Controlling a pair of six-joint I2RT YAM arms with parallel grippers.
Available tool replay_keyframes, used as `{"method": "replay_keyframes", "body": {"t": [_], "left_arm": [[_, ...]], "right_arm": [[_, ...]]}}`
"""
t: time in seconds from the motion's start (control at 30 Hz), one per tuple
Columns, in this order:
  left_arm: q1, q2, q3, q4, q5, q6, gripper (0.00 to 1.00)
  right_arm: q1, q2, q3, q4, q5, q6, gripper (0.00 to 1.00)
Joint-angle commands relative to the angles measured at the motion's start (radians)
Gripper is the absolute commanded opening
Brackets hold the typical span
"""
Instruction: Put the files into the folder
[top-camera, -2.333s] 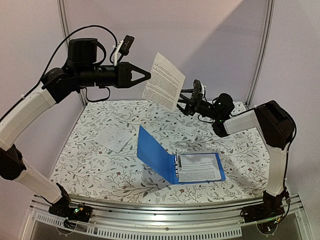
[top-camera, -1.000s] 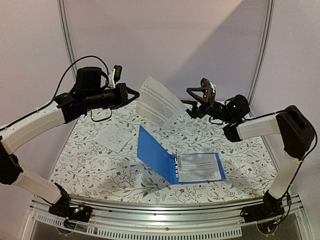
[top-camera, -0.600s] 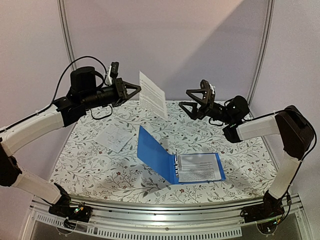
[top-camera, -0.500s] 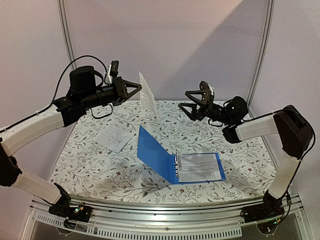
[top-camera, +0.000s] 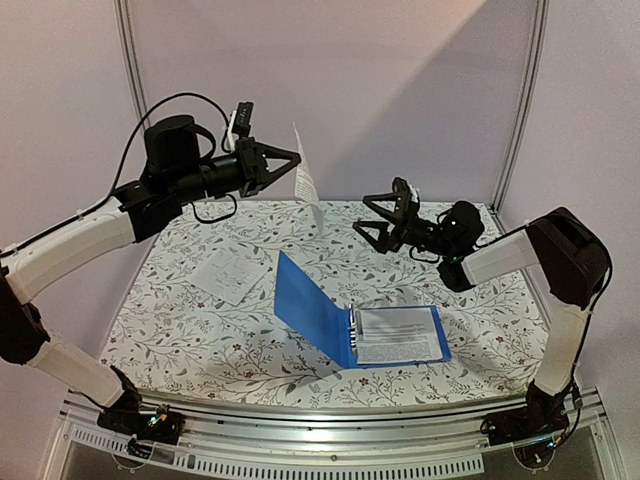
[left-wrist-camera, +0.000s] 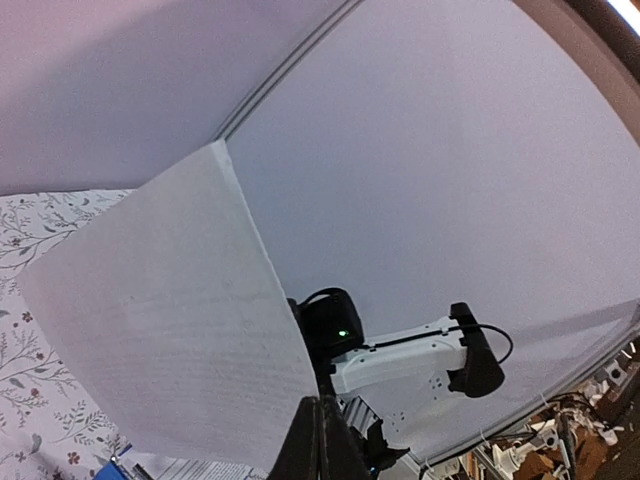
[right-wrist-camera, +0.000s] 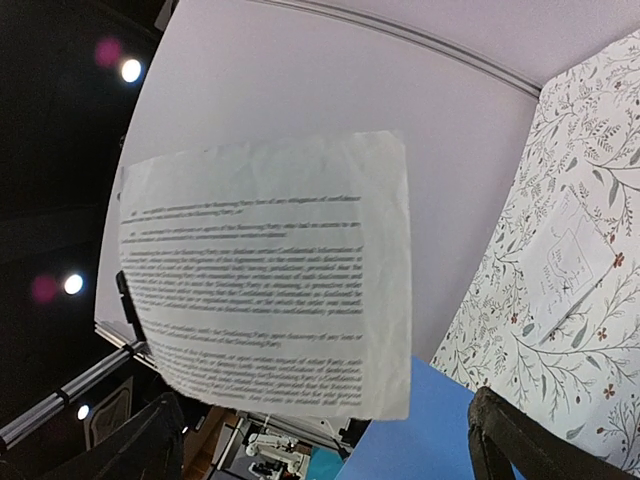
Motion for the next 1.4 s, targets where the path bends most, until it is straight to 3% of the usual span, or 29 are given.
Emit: {"method": "replay_keyframes", "body": {"t": [0.0, 0.43, 0.5, 0.73, 0.9, 1.03, 1.3, 1.33, 1.37], "left_arm": [[-0.048, 0.032, 0.059, 0.016, 0.040, 0.024, 0.00], [-0.077, 0.076, 0.044, -0.012, 0.008, 0.034, 0.00], [-0.080, 0.079, 0.041, -0.047, -0.026, 0.055, 0.00], [-0.077, 0.075, 0.048, -0.192, -0.095, 0.115, 0.00], [-0.075, 0.075, 0.041, -0.219, -0.100, 0.122, 0.00], [-0.073, 0.069, 0.040, -0.227, -0.104, 0.126, 0.00], [-0.057, 0.065, 0.046, -0.276, -0.136, 0.162, 0.00], [-0.052, 0.070, 0.052, -0.296, -0.147, 0.176, 0.03], [-0.048, 0.080, 0.065, -0.326, -0.169, 0.198, 0.13]], "right_arm": [[0.014, 0.040, 0.042, 0.428, 0.000, 0.063, 0.99], [0.018, -0.003, 0.044, 0.449, -0.008, 0.056, 0.99], [0.018, -0.023, 0.037, 0.449, -0.017, 0.042, 0.95], [0.013, -0.081, -0.026, 0.448, -0.015, -0.015, 0.74], [0.006, -0.080, -0.029, 0.448, -0.016, -0.021, 0.54], [0.005, -0.077, -0.030, 0.448, -0.015, -0.017, 0.44], [-0.033, -0.075, -0.077, 0.433, -0.013, 0.005, 0.02], [-0.037, -0.077, -0.087, 0.414, -0.015, 0.003, 0.00], [-0.043, -0.079, -0.098, 0.385, -0.021, -0.009, 0.00]]}}
